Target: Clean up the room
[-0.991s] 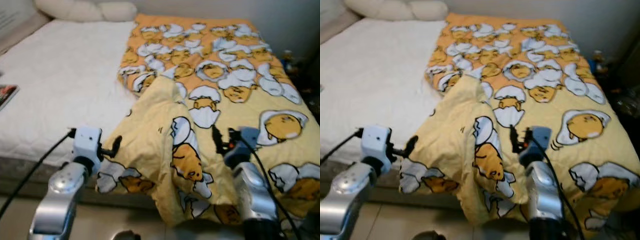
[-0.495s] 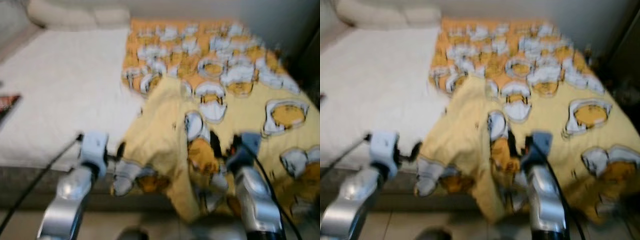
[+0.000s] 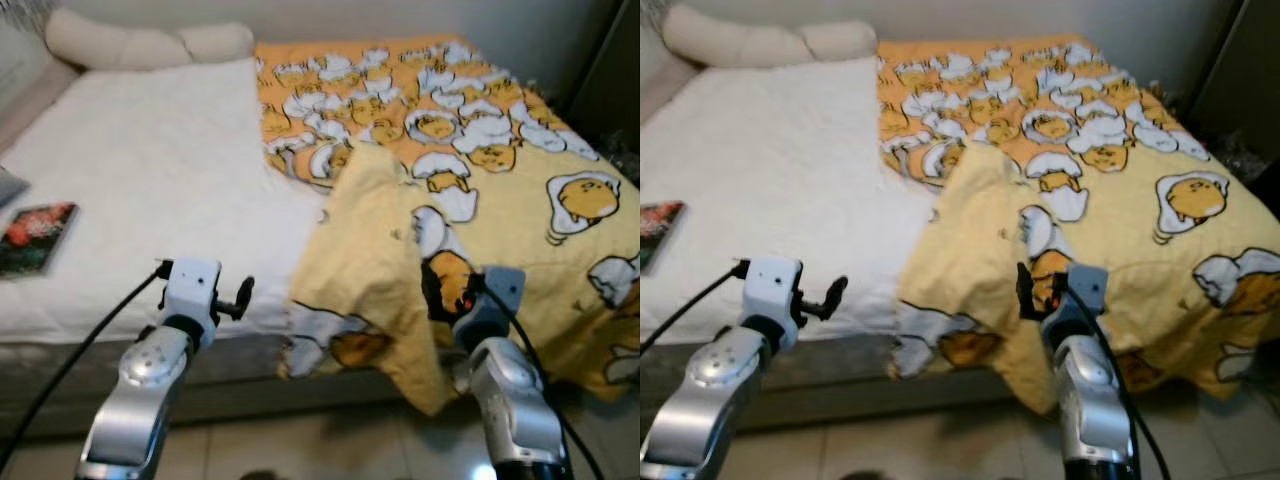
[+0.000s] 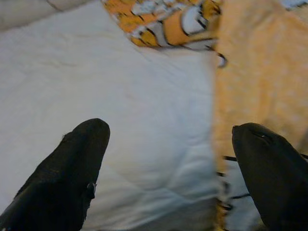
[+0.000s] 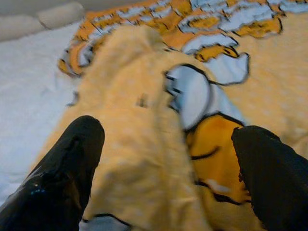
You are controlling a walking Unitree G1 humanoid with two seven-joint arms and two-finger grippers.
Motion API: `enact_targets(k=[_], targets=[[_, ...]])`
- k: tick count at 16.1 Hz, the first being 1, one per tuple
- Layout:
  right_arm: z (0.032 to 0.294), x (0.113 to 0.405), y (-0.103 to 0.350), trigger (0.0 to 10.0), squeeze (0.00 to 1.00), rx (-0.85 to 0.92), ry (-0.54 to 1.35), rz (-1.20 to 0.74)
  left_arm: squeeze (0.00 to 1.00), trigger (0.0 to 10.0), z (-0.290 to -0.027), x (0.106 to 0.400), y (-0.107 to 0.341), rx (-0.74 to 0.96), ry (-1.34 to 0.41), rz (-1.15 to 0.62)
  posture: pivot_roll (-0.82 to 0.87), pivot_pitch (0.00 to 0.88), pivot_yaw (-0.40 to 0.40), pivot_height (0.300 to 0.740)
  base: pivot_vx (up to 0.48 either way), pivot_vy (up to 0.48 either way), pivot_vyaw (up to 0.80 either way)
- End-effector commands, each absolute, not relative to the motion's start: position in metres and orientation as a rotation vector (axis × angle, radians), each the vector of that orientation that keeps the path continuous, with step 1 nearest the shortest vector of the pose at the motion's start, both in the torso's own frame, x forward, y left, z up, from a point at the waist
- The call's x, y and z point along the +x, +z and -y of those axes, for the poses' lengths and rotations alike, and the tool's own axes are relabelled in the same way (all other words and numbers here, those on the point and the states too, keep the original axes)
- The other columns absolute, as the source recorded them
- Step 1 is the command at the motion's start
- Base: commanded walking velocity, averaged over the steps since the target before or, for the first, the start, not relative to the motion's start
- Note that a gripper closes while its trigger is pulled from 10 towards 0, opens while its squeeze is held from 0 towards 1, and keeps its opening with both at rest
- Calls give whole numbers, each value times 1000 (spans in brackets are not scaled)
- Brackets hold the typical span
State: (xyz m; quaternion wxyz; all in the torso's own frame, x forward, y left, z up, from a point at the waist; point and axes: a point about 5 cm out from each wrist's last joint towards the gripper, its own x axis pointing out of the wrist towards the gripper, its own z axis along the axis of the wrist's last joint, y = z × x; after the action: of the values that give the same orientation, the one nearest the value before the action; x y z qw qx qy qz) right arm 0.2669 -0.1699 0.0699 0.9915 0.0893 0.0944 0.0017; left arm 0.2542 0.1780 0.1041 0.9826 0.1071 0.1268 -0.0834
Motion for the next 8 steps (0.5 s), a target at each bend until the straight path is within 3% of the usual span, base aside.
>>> enact_targets(k=[1,2,3,4,6,8], targets=[[161,271,74,10000,1000,194,33,-182,643,10000,-184,256,107,223,-141,-240,-5,0,30,740,0,0,0],[159,272,74,10000,992,192,40,-184,643,10000,-184,257,110,219,-137,-226,-5,0,30,740,0,0,0],[157,273,74,10000,231,191,53,-190,655,10000,-185,259,111,216,-131,-223,-5,0,29,740,0,0,0],[153,273,74,10000,0,194,77,-199,667,10000,-185,259,111,189,-131,-224,-4,0,29,740,0,0,0],[150,274,74,10000,0,164,107,-217,678,10000,-186,260,110,157,-130,-218,-7,0,32,740,0,0,0],[149,276,75,10000,0,164,113,-214,678,10000,-186,261,110,162,-136,-219,-8,0,32,740,276,0,0]])
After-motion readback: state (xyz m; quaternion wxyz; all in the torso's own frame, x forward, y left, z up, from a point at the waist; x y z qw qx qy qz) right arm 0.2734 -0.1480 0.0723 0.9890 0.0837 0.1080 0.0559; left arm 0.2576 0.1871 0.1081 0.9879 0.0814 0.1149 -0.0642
